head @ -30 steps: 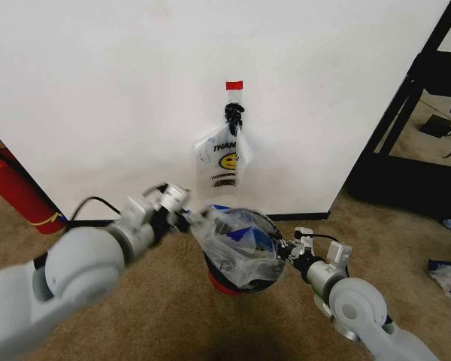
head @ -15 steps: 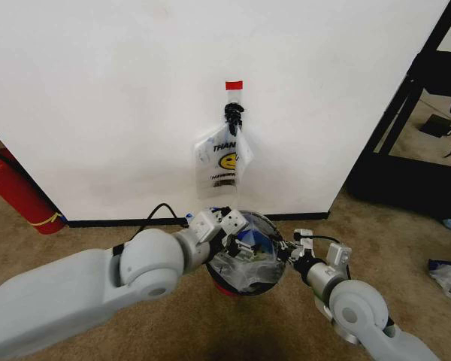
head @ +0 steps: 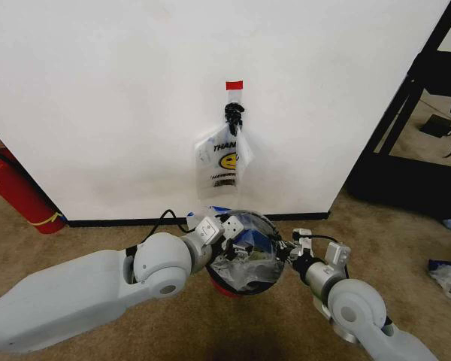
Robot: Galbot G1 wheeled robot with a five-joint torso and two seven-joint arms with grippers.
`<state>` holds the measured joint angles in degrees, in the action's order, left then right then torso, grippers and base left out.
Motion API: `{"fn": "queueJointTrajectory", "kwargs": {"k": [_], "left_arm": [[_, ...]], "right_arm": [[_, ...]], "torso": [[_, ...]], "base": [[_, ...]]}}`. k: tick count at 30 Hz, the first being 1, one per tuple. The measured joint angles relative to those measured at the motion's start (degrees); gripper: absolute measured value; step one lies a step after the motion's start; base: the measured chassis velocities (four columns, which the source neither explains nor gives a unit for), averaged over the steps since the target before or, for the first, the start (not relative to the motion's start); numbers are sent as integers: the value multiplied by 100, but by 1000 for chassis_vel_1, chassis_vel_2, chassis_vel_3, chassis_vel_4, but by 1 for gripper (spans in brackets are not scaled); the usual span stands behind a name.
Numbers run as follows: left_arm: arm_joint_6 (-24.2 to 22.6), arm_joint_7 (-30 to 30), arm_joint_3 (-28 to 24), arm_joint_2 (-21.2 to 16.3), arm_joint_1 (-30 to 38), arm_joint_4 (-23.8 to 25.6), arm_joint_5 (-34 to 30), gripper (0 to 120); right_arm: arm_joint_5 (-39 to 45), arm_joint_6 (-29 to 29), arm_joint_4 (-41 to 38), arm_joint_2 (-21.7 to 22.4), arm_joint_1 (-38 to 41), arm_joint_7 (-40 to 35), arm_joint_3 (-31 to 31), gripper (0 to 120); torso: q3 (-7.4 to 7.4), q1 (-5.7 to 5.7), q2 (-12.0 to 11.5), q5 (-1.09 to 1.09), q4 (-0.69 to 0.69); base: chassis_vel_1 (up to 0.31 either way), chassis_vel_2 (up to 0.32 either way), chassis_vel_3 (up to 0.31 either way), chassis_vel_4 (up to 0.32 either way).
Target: Pick up the garbage bag from the wall and place it over the trash bin.
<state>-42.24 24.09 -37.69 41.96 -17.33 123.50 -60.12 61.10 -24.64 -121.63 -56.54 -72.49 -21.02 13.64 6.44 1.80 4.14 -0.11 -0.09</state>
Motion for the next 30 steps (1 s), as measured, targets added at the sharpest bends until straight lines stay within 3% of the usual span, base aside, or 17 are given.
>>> {"fn": "queueJointTrajectory", "kwargs": {"k": [4,6,8,10,11,14,18,21,30], "left_arm": [[2,-11,3,-19,-87,-16,-5,56],[2,-11,4,-19,-89,-16,-5,56],[4,-12,20,-34,-127,-14,-13,45],[4,-12,23,-39,-133,-12,-15,43],[5,-14,50,-67,-165,11,-23,32],[6,-16,124,-88,-219,50,-31,25],[8,-89,286,-162,-351,141,-38,7],[8,-119,336,-182,-406,162,-23,0],[62,-177,823,-484,-915,682,-37,0]], "right_arm": [[0,-1,13,5,19,-4,0,1],[0,-1,13,5,19,-4,0,1],[2,-2,25,0,35,-9,-15,1],[3,-1,26,-2,37,-9,-17,1],[4,-2,29,-9,45,-13,-23,1],[5,-1,38,-11,47,-17,-26,1],[21,-1,66,-28,61,-46,-29,1],[35,0,70,-46,64,-64,-32,1],[163,28,101,-163,21,-228,75,1]], "torso": [[0,0,0,0,0],[0,0,0,0,0],[0,0,0,0,0],[0,0,0,0,0],[0,0,0,0,1],[0,0,0,0,0],[0,0,0,0,0],[0,0,0,0,0],[0,0,0,-1,-1]], "base": [[0,0,0,0],[0,0,0,0],[0,0,0,0],[0,0,0,0],[0,0,0,0],[0,0,0,0],[0,0,0,0],[0,0,0,0],[0,0,0,0]]}}
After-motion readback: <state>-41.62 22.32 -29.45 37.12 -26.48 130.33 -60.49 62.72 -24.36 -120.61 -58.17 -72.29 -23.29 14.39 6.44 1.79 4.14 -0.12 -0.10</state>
